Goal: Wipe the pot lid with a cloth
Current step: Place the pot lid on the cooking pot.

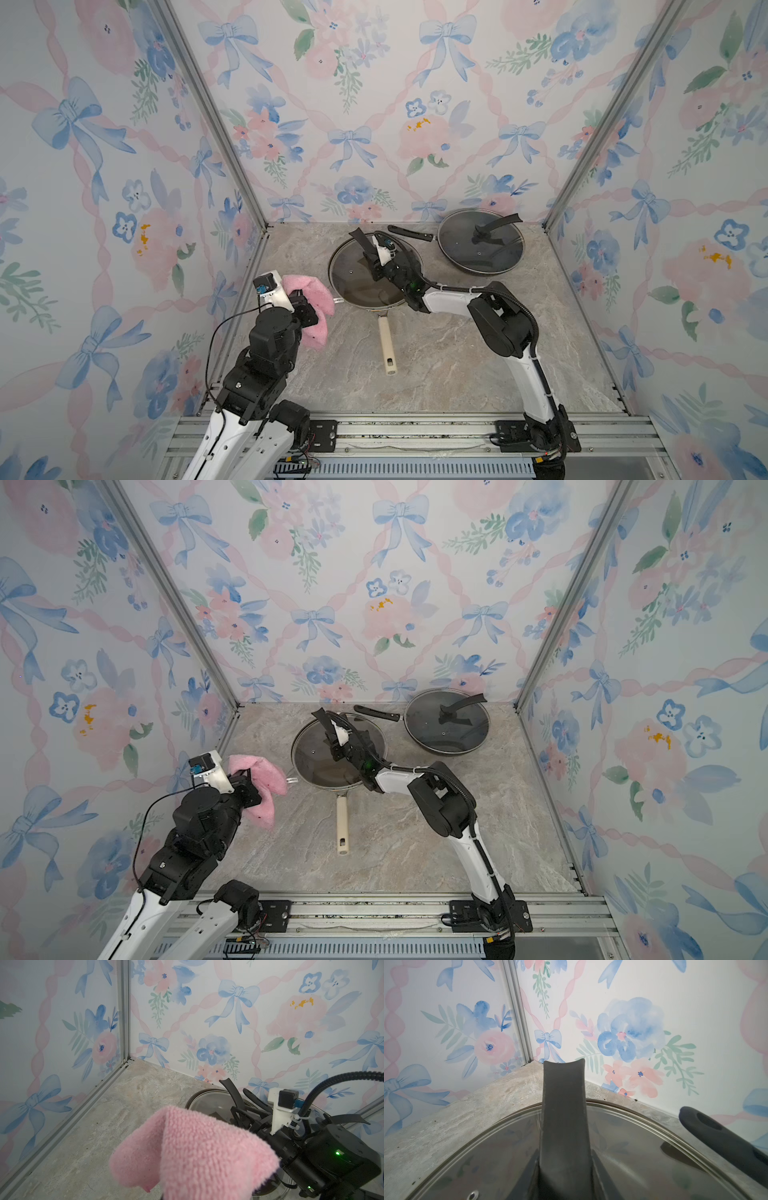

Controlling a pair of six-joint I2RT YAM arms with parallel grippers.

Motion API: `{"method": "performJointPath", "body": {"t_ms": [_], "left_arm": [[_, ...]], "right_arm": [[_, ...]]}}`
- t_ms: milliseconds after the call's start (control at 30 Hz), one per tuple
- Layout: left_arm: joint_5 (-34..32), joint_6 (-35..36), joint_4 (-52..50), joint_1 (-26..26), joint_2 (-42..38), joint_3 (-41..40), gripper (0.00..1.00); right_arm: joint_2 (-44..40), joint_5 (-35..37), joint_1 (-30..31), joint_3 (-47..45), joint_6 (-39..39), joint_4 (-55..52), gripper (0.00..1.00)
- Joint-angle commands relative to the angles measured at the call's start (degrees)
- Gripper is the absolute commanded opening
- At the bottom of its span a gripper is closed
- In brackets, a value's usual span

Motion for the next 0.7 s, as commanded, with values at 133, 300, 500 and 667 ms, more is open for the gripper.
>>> {"method": "performJointPath", "body": {"t_ms": [133,300,500,667], "left_arm": [[0.0,-0.9,1.7,0.2,-0.9,-2.4,0.0],[-0.2,-0.9,1.7,0.2,-1.3,-3.2,0.0],[-0.1,0.9,1.9,0.3,0.1,-2.6,0.0],[0.2,1.8,2.0,0.3,0.8,-2.0,0.0]], "right_arm": [[0.3,0.7,0.3,7.6,-2.3,5.5,0.0],[1.4,0.7,0.3,8.8,-1.9,4.4,0.0],[1.5,0.7,0.7,8.3,-2.4,3.1,0.0],[1.6,1.3,0.7,6.8,-1.6,4.1,0.0]]}}
